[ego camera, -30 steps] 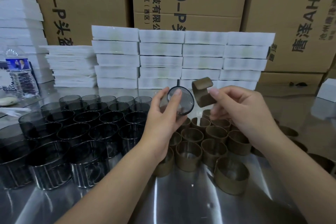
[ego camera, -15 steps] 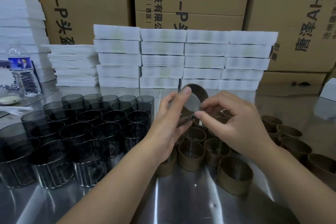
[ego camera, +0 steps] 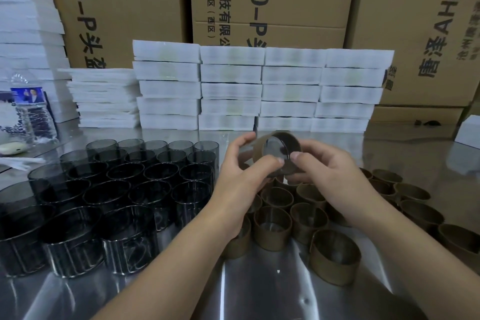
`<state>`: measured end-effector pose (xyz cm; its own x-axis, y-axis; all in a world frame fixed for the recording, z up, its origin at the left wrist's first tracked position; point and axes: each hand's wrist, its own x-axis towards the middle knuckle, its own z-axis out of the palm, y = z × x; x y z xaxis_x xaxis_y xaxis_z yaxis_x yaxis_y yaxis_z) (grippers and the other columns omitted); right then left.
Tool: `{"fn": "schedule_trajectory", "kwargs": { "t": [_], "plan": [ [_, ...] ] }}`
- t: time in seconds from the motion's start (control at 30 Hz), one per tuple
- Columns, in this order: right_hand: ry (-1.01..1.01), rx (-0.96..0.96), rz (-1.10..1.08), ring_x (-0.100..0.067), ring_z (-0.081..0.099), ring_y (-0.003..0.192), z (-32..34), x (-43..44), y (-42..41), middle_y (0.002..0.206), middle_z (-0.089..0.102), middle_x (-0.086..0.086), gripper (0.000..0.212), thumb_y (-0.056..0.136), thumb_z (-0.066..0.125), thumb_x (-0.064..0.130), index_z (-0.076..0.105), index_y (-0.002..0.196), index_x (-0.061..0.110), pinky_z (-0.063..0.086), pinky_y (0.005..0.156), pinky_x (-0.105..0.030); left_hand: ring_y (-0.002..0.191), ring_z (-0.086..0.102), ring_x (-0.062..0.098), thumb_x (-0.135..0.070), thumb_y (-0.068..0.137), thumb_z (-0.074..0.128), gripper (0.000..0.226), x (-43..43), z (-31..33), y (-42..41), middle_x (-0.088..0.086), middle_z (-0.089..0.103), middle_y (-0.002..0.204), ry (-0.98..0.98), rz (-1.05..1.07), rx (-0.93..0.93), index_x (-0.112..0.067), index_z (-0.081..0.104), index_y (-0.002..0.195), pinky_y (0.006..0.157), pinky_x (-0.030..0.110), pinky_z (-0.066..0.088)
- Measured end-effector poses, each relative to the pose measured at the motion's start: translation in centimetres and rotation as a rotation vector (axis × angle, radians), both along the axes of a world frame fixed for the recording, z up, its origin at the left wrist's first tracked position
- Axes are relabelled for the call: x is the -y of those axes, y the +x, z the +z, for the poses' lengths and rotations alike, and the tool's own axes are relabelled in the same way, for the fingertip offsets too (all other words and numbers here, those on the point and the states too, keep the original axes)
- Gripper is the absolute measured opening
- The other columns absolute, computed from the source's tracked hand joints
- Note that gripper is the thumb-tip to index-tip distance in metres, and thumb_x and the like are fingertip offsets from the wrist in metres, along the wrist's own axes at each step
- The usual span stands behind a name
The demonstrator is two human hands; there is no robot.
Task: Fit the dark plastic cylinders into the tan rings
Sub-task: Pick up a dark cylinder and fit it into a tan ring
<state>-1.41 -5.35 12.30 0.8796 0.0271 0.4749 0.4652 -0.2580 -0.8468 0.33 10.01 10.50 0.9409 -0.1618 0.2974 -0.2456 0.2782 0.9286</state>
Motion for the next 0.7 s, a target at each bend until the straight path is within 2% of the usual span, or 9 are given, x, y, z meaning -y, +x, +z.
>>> {"fn": "schedule_trajectory", "kwargs": {
  "t": [0.07, 0.2, 0.33, 0.5, 0.57, 0.7],
  "plan": [
    [-0.043, 0.041, 0.001, -0.008, 0.071, 0.080, -0.03, 0.14, 0.08, 0.094, 0.074, 0.011, 0.026, 0.092, 0.056, 0.015, 0.067, 0.105, 0.034, 0.058, 0.075, -0.029, 0.097, 0.071, 0.018, -0.036, 0.045, 0.077, 0.068, -0.15, -0.02, 0.06, 0.000, 0.065, 0.116, 0.030, 0.034, 0.020, -0.042, 0.060, 0.110, 0.093, 0.041, 0.056],
    [-0.025, 0.061, 0.003, -0.010, 0.068, 0.076, -0.40, 0.44, 0.55, 0.096, 0.071, 0.012, 0.032, 0.094, 0.055, 0.012, 0.059, 0.110, 0.040, 0.053, 0.066, -0.032, 0.088, 0.070, 0.006, -0.029, 0.048, 0.077, 0.059, -0.22, -0.12, 0.16, -0.005, 0.063, 0.114, 0.074, 0.077, 0.060, -0.049, 0.062, 0.102, 0.080, 0.029, 0.059],
    [-0.026, 0.087, 0.027, -0.012, 0.072, 0.082, -0.74, 0.47, 0.66, 0.097, 0.071, 0.011, 0.032, 0.097, 0.052, 0.011, 0.060, 0.106, 0.041, 0.060, 0.074, -0.032, 0.089, 0.069, 0.005, -0.025, 0.054, 0.074, 0.052, -0.28, -0.08, 0.01, -0.007, 0.062, 0.116, 0.115, 0.089, 0.077, -0.051, 0.063, 0.098, 0.074, 0.022, 0.055],
    [-0.029, 0.087, 0.067, -0.013, 0.072, 0.088, -0.72, 0.51, 0.63, 0.101, 0.071, 0.007, 0.032, 0.098, 0.049, 0.006, 0.062, 0.107, 0.034, 0.058, 0.075, -0.025, 0.083, 0.068, -0.002, -0.025, 0.056, 0.074, 0.053, -0.35, -0.09, -0.10, -0.007, 0.062, 0.114, 0.125, 0.091, 0.089, -0.048, 0.063, 0.102, 0.068, 0.017, 0.053],
    [-0.017, 0.078, 0.087, -0.013, 0.072, 0.088, -0.69, 0.53, 0.60, 0.100, 0.072, 0.010, 0.032, 0.098, 0.049, 0.003, 0.063, 0.106, 0.031, 0.057, 0.076, -0.023, 0.083, 0.068, -0.001, -0.024, 0.057, 0.074, 0.054, -0.35, -0.09, -0.08, -0.006, 0.063, 0.114, 0.128, 0.086, 0.086, -0.047, 0.062, 0.104, 0.072, 0.021, 0.056],
    [0.007, 0.063, 0.082, -0.015, 0.072, 0.087, -0.45, 0.70, 0.70, 0.100, 0.074, 0.008, 0.025, 0.095, 0.055, 0.011, 0.066, 0.103, 0.032, 0.057, 0.082, -0.033, 0.088, 0.072, 0.014, -0.021, 0.061, 0.075, 0.050, -0.39, -0.01, 0.07, -0.009, 0.071, 0.098, 0.035, 0.053, 0.039, -0.036, 0.065, 0.108, 0.084, 0.038, 0.059]
  ]
}}
